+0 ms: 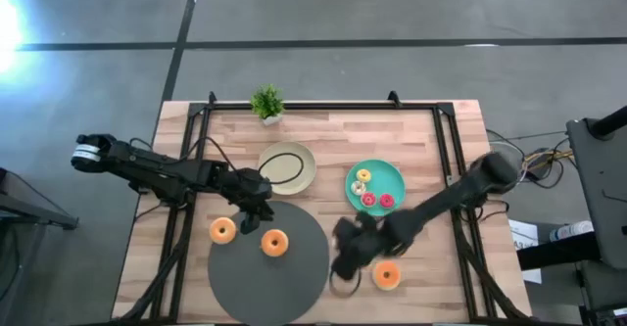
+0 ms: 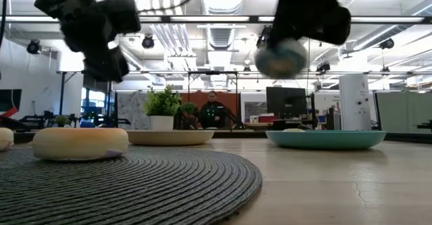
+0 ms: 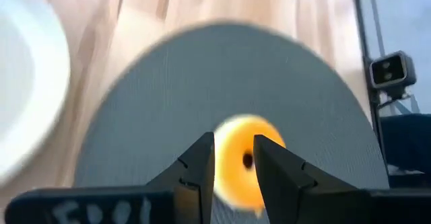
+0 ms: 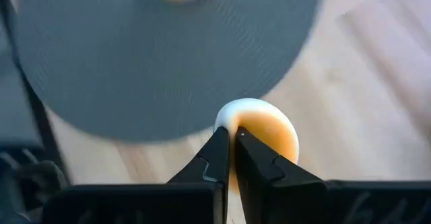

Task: Pick & Place donuts
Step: Put the small blue donut on the blue plate

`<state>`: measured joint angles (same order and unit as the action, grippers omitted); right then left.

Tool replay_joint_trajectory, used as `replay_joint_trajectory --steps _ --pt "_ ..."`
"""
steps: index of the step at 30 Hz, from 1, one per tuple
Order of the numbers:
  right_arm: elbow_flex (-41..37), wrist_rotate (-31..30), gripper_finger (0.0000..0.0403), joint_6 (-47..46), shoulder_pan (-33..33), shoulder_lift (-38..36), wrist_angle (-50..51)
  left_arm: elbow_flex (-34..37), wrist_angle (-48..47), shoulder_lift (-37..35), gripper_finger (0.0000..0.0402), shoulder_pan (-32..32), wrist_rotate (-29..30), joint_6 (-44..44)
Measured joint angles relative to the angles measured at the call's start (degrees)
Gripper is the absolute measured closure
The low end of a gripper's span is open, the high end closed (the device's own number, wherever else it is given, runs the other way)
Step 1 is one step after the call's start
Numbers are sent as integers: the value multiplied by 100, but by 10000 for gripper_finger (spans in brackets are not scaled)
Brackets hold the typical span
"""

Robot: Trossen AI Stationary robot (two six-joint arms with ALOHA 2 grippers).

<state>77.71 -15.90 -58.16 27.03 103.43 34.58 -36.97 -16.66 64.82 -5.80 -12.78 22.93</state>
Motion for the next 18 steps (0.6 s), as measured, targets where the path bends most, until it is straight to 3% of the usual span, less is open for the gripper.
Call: replay_joint_trajectory --steps 3,6,10,13,15,18 --pt "-947 -434 394 -776 -283 -1006 -1340 -170 274 -7 323 -43 592 -476" --pt "-2000 -1334 394 -1511 -446 -1817 -3403 -375 583 -15 323 -192 1688 -1366" --pt "-3013 -3032 394 -2127 -452 -2213 -5467 -443 1501 -15 323 -413 3391 -2456" --pt "-3378 -3960 394 -2285 -470 -2238 -6547 -398 2481 -17 323 -479 4715 -2881" --pt "-3422 -4439 394 -2284 -487 -2121 -7004 -394 3003 41 323 -430 4794 -3018" --pt "-3397 -4734 394 -2170 -563 -1922 -7607 -394 3677 321 323 -389 4433 -3088"
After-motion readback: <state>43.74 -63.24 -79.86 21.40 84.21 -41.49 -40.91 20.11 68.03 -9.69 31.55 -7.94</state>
